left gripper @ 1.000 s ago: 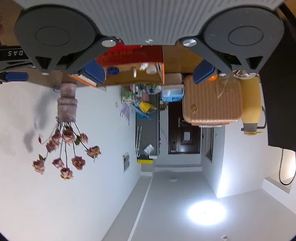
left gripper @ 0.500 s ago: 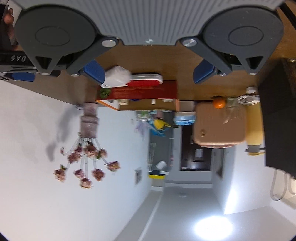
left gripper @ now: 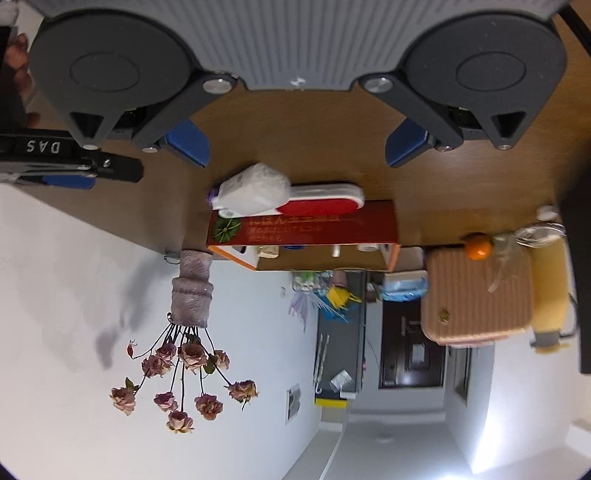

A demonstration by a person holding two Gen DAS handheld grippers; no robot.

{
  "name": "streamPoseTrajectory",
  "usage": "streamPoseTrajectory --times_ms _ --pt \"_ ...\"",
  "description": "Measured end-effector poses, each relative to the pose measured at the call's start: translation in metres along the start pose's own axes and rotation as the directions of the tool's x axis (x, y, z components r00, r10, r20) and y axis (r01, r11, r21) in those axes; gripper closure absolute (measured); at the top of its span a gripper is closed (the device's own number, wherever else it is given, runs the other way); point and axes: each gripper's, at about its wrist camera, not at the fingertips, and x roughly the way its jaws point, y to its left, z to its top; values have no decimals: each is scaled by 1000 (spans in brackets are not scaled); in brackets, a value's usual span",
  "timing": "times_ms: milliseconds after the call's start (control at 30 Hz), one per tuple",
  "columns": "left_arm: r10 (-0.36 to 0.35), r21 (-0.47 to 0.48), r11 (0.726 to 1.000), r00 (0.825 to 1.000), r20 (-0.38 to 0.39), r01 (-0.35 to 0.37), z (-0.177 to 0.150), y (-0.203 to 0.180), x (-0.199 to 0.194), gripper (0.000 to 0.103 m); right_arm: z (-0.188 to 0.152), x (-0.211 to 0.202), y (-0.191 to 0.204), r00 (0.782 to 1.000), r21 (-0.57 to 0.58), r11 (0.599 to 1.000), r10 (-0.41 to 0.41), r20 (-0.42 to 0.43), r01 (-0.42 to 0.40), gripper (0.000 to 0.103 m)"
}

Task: Organize rigid objects
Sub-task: 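Grasp the translucent white plastic container with both tools, then carry the white container into the box and open both tools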

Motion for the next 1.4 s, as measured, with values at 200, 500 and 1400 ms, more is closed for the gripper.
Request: streamPoseTrajectory --times_ms 200,500,1400 --pt "-58 -130 990 996 -74 48 31 0 79 7 36 67 -27 995 63 996 75 -71 -71 38" --pt "-138 -358 932 973 -183 65 43 8 175 41 59 185 -43 968 201 966 194 -162 -160 60" --pt "-230 -342 929 943 -239 140 15 34 138 65 23 162 -28 910 327 909 342 -234 -258 73"
